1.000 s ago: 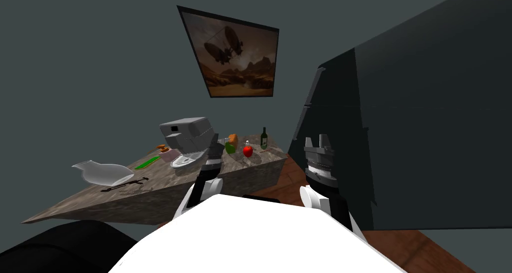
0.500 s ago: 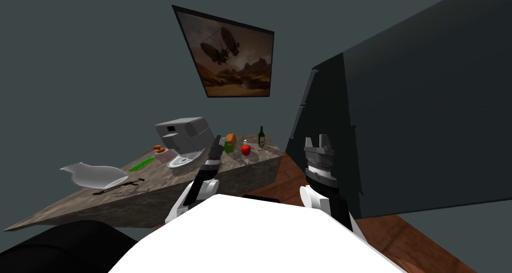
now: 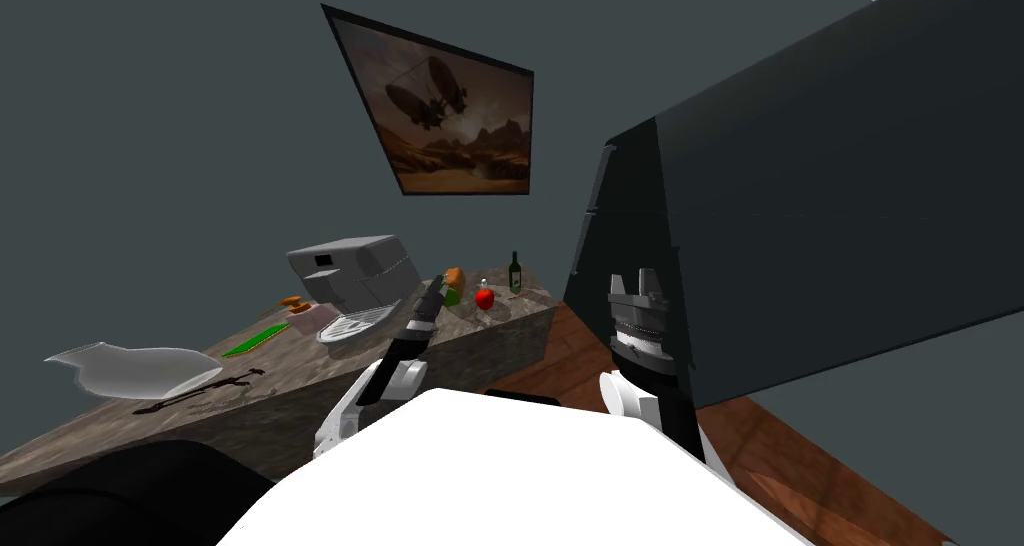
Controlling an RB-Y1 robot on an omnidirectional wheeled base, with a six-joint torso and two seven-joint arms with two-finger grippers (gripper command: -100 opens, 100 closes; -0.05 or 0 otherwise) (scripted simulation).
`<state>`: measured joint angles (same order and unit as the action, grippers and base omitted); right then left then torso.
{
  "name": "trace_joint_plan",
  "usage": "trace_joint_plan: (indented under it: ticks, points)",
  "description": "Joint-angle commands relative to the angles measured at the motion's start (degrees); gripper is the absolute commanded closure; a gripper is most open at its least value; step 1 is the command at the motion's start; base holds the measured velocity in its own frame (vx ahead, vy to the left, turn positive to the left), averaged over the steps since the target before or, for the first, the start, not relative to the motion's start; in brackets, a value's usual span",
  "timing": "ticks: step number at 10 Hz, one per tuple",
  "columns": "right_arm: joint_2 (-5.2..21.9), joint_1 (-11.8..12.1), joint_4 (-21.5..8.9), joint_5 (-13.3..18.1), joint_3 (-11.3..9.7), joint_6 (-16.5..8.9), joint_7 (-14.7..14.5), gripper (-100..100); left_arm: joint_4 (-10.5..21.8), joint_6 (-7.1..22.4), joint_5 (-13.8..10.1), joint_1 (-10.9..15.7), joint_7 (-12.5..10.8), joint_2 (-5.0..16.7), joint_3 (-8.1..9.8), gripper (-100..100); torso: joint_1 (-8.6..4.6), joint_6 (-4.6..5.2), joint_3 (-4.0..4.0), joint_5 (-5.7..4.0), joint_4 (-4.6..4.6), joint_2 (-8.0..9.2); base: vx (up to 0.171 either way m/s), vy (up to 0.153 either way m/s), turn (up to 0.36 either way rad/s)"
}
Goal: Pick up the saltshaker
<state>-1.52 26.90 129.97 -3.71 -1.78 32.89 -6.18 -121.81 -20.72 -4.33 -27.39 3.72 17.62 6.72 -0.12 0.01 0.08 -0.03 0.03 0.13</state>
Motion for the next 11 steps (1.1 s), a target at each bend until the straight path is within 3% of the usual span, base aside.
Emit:
trace_joint_plan:
  ticks: [1,6,7,10,11]
  points:
    - [0.0,0.0,0.0,0.0,0.0,0.0,0.0,0,2.48,0.73,-0.71,0.29,0.09,2.86,1.05,-100,0.0,0.0,0.0,0.0,0.0,0.0,-0.019,-0.041,-0.153]
    - [0.0,0.01,0.0,0.0,0.0,0.0,0.0,0,9.37,5.88,-2.4,-0.47,0.54,12.09,4.13,-100,0.02,0.01,-0.11,0.0,-0.04,-0.19,0.009,-0.041,-0.184]
    - [0.0,0.01,0.0,0.0,0.0,0.0,0.0,0,9.37,5.88,-2.4,-0.47,0.54,12.62,4.13,-100,0.02,0.0,-0.13,0.0,-0.05,-0.22,0.019,-0.027,-0.046]
    - [0.0,0.01,0.0,0.0,0.0,0.0,0.0,0,13.5,10.78,-3.04,-1.38,0.82,18.29,5.96,-100,-0.05,0.0,-0.12,-0.02,-0.05,-0.22,0.027,-0.055,-0.205]
    - [0.0,0.01,0.0,0.0,0.0,0.0,0.0,0,13.5,10.91,-3.04,-1.38,0.82,18.31,5.96,-100,-0.08,0.0,-0.15,-0.02,-0.05,-0.26,0.038,-0.038,-0.058]
